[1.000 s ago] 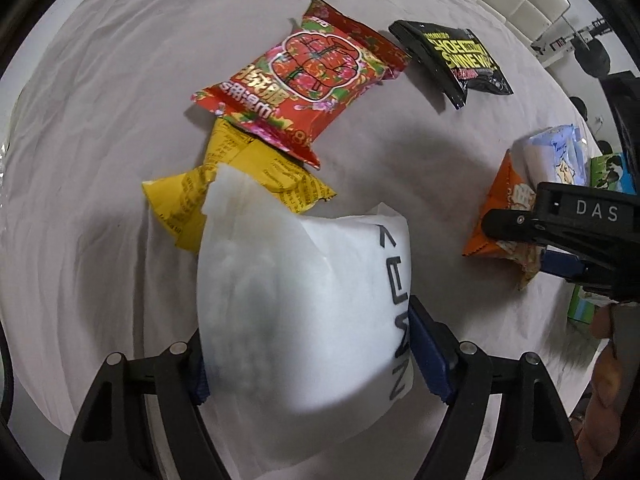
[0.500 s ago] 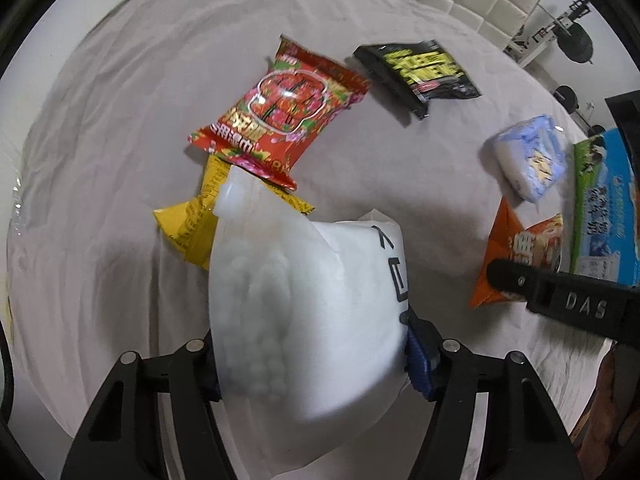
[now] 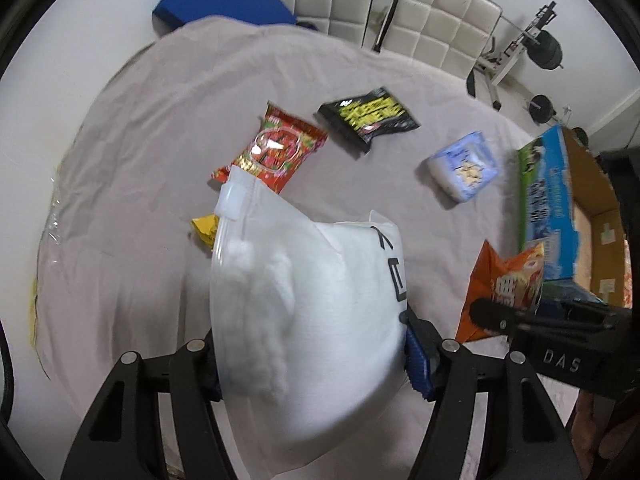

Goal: Organize soft objects
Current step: 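Carry the white pouch and orange panda bag with both tools over the cardboard box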

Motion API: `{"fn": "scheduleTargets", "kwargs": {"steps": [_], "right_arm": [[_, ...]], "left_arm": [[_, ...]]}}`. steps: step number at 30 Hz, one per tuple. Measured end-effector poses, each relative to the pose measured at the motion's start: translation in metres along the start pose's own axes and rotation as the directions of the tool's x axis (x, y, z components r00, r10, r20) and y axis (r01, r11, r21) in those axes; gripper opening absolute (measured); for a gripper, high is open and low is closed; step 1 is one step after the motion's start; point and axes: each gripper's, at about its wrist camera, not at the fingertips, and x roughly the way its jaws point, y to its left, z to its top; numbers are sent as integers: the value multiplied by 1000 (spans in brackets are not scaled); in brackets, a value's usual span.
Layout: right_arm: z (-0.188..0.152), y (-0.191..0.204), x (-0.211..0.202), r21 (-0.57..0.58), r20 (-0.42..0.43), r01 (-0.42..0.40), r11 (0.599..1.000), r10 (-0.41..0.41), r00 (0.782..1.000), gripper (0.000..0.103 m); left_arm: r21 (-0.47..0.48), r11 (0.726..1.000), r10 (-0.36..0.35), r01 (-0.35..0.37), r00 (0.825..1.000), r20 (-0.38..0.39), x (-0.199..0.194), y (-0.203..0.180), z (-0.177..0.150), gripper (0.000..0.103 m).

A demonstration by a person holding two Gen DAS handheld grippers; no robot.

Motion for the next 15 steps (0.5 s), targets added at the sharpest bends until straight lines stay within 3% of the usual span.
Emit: {"fn": "scheduleTargets", "kwargs": {"steps": [9, 15], "right_arm": [[-53, -28, -56, 50, 97, -66, 997, 61, 993, 55], [-78, -66, -105, 111, 179, -113, 987, 92, 980, 55]], "left_arm": [[89, 994, -71, 63, 993, 94, -61, -46, -4, 64], [191, 972, -161, 136, 979, 124, -100, -102, -3, 64]]}}
